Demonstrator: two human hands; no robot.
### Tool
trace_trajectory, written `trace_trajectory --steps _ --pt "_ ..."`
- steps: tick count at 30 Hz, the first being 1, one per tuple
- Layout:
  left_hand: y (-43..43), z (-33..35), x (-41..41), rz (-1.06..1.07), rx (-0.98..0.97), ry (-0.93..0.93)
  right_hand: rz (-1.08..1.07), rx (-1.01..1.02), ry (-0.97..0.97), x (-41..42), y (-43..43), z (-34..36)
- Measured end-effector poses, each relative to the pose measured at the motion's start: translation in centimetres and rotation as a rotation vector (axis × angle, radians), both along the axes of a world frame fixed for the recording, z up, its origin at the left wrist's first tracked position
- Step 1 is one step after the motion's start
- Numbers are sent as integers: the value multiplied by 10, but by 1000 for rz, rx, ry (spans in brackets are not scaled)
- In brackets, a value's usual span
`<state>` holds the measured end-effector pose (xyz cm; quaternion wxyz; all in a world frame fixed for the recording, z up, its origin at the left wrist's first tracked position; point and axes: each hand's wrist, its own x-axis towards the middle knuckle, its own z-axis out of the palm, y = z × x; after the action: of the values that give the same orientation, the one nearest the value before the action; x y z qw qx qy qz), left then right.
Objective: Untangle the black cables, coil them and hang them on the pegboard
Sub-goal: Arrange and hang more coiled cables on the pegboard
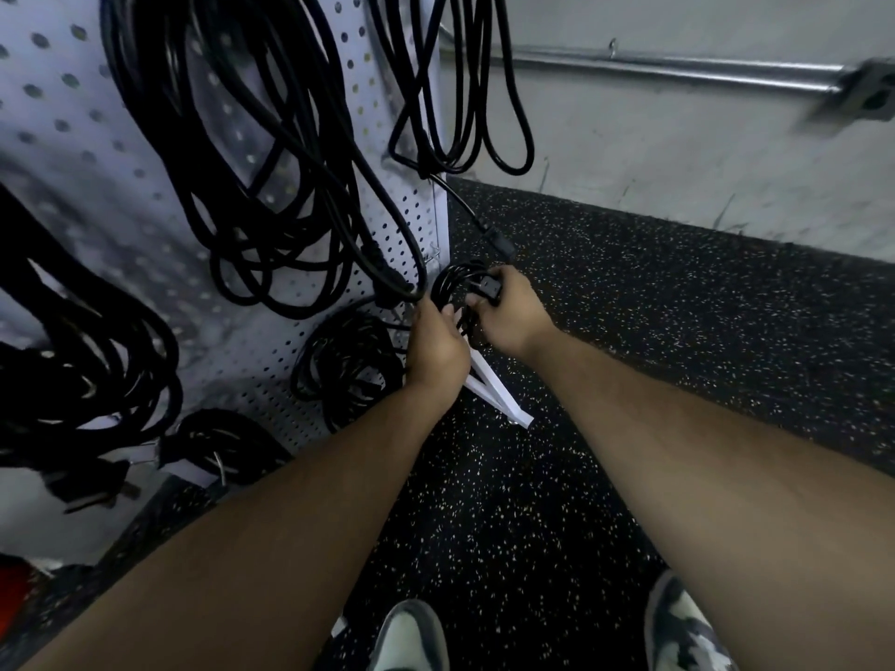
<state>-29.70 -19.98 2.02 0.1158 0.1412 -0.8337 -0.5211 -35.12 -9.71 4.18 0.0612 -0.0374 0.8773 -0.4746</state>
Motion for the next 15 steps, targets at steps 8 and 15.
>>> trace_trajectory --steps 8,15 --pt "1 -2 -2 54 -236 -80 53 166 48 6 3 8" --pt "-2 1 3 20 -175 -119 -19 181 156 24 5 14"
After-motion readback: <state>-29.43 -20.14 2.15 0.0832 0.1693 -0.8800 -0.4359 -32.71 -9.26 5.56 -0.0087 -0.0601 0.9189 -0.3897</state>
